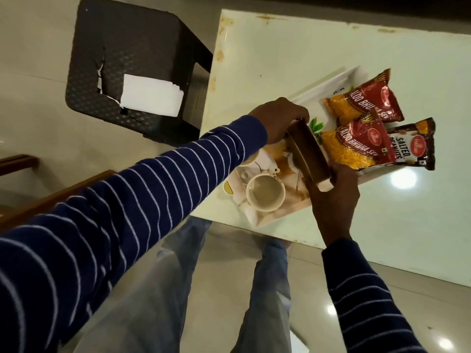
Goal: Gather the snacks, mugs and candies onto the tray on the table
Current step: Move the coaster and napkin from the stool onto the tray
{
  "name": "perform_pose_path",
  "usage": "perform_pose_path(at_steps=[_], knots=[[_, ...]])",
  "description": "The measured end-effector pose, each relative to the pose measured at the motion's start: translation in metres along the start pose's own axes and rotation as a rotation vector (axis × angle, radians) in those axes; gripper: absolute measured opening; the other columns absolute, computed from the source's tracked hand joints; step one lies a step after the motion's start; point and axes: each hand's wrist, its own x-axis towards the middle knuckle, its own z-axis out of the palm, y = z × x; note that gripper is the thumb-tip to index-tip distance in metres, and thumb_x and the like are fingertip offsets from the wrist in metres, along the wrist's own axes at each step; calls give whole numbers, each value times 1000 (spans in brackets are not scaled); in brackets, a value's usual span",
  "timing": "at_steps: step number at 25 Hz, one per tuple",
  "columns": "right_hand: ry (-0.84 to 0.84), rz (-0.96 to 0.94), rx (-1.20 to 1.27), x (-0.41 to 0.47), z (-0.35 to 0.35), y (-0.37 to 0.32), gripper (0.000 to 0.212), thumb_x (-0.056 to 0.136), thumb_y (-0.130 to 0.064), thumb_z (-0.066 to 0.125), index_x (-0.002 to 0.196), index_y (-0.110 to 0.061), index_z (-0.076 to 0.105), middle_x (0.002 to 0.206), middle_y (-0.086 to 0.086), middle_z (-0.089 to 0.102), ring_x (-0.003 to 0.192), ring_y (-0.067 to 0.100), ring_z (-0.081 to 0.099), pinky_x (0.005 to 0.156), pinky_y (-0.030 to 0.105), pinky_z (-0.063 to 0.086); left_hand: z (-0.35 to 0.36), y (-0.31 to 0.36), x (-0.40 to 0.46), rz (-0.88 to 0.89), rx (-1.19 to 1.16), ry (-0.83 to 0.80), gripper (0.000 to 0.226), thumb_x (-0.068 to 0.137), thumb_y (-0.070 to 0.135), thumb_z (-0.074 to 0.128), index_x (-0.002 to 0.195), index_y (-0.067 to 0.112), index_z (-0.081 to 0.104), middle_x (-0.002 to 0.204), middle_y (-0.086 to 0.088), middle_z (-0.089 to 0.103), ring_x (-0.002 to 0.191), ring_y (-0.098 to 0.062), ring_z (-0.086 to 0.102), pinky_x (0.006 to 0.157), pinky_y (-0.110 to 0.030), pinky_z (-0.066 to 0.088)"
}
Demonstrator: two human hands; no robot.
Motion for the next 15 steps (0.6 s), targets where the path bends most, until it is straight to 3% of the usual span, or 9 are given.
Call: perform_pose_path(at_steps=[2,5,8,10,12,15], knots=[[-2,2,-14,1,5,6,53,81,-25,82,125,-14,53,121,9,58,109,22,57,90,35,51,1,-2,2,-8,-17,0,53,86,2,60,134,26,54,130,-10,56,111,-30,59,91,-40,50],[-67,75,-18,0,6,8,65,80,-26,82,134,-18,47,133,9,54,121,30,54,99,52,49,-3,-6,-8,-2,-106,-7,57,92,5,58,144,24,45,144,-9,49,127,-26,51,103,-33,41],[-37,56,-102,-5,-7,-2,84,71,-22,89,141,-17,43,141,13,47,130,35,42,108,35,31,-19,-23,-42,44,-252,137,60,89,14,68,144,19,44,146,-6,48,133,-23,46,111,-34,35],[83,1,-139,-11,-15,-27,79,75,-17,85,142,-12,43,142,18,46,131,36,38,105,21,21,-33,-49,-79,11,-345,369,53,88,22,71,136,13,53,136,-5,58,125,-19,53,109,-35,40],[191,-91,-85,-18,-14,-66,66,83,-15,78,140,-8,44,140,22,47,131,35,39,107,12,22,-40,-90,-119,-165,-398,626,42,86,26,73,125,12,62,122,-2,66,109,-10,60,98,-34,49],[217,-300,75,-18,11,-130,47,91,-12,69,132,-1,49,128,24,54,120,35,53,103,23,43,-40,-158,-171,-573,-499,836,39,85,32,73,119,16,63,115,1,66,103,-7,60,88,-28,54]])
